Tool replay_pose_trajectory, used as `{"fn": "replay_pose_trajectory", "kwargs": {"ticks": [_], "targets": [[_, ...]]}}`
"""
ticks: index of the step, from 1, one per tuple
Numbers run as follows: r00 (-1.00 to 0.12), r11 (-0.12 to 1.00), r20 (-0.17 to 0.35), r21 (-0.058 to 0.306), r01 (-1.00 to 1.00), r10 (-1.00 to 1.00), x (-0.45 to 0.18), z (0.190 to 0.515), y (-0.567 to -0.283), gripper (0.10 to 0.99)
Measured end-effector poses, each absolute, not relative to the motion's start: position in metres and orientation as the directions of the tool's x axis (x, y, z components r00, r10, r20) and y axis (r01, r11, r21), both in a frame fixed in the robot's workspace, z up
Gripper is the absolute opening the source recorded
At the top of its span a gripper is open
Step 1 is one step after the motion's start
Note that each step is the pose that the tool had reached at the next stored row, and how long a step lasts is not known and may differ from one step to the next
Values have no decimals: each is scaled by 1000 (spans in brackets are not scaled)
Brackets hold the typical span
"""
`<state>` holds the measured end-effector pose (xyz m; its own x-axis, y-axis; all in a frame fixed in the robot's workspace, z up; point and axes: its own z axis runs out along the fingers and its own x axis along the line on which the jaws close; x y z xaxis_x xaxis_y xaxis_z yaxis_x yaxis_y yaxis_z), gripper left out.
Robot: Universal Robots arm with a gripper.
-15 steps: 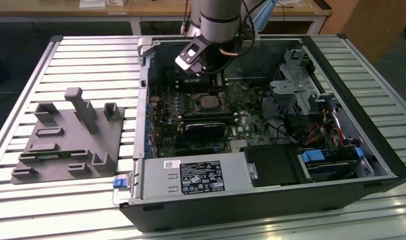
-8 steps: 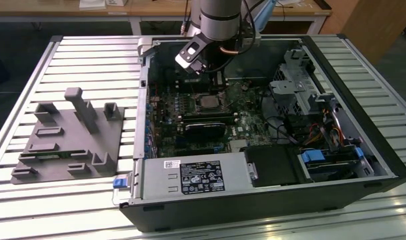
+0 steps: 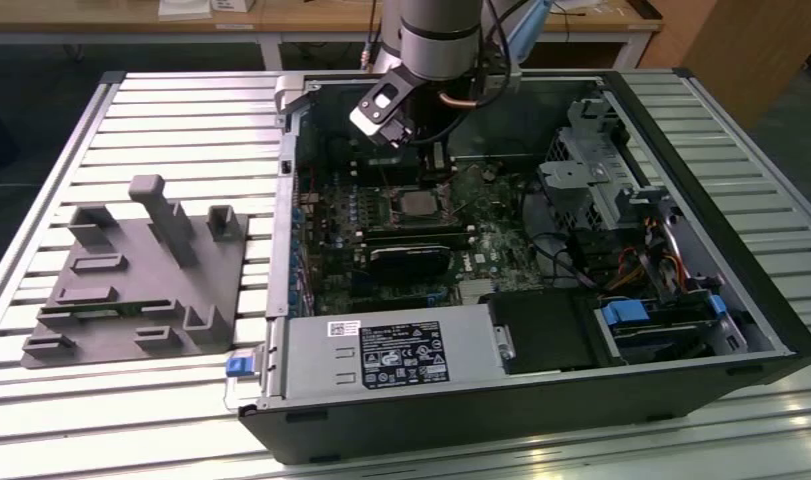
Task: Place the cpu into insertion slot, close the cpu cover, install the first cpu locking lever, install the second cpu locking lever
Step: 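Close the cpu cover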
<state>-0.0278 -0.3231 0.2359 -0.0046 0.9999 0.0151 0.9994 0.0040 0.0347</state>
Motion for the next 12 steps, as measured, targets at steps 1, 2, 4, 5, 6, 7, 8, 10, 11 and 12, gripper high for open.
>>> {"fn": "replay_pose_trajectory", "kwargs": {"ticks": [1, 2, 4, 5, 6, 7, 8, 10, 11, 12], "targets": [[-5, 4, 15, 35, 999, 1000, -28, 237, -323, 106], [-5, 4, 16, 35, 999, 1000, -28, 238, -323, 106], [-5, 4, 16, 35, 999, 1000, -28, 240, -323, 106], [-5, 4, 16, 35, 999, 1000, -28, 242, -323, 106], [-5, 4, 16, 35, 999, 1000, -28, 244, -323, 106], [-5, 4, 16, 35, 999, 1000, -28, 246, -323, 106], [-5, 4, 16, 35, 999, 1000, -28, 248, -323, 106], [-5, 4, 16, 35, 999, 1000, -28, 253, -323, 106], [-5, 4, 16, 35, 999, 1000, -28, 255, -323, 106], [-5, 4, 16, 35, 999, 1000, -28, 257, -323, 106]]}}
